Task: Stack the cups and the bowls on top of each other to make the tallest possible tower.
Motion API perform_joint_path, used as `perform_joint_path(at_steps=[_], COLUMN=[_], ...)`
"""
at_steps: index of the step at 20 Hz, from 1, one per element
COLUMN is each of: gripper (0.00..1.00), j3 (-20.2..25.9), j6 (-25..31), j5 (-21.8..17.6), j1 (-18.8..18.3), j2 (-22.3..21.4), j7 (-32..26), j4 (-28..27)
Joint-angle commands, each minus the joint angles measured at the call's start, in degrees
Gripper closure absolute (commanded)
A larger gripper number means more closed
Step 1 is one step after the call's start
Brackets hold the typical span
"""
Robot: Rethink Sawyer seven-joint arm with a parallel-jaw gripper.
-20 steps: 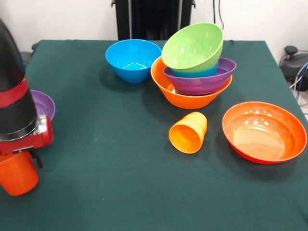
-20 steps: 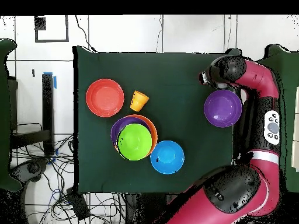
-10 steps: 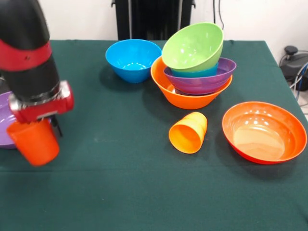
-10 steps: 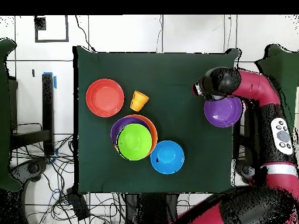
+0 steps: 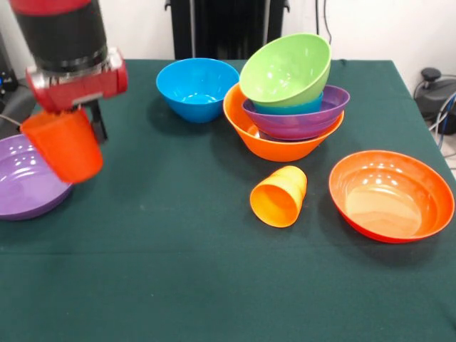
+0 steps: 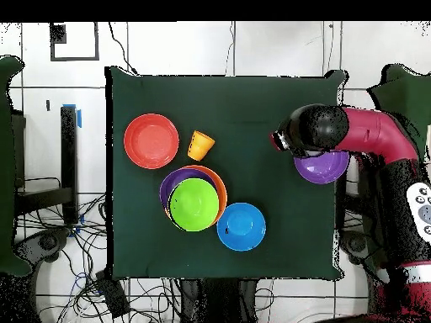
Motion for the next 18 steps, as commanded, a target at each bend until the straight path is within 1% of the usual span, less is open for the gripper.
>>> perform_joint_path(at_steps=[1, 9, 11, 14, 18], gripper=[1.00, 1.00, 1.00, 1.00, 1.00], j3=[-2.0, -2.7, -3.4, -4.3, -5.9], j6=[-1.8, -6.2, -7.5, -10.3, -14.8], j5=[2.5, 4.8, 4.6, 4.0, 3.1], j1=[0.1, -1.3, -1.1, -0.7, 0.0], j2=[-11.9, -18.3, -19.3, -19.7, -19.0], j7=[2.9, 4.9, 5.6, 7.3, 9.9], j4=[13.9, 24.1, 26.2, 28.8, 31.5])
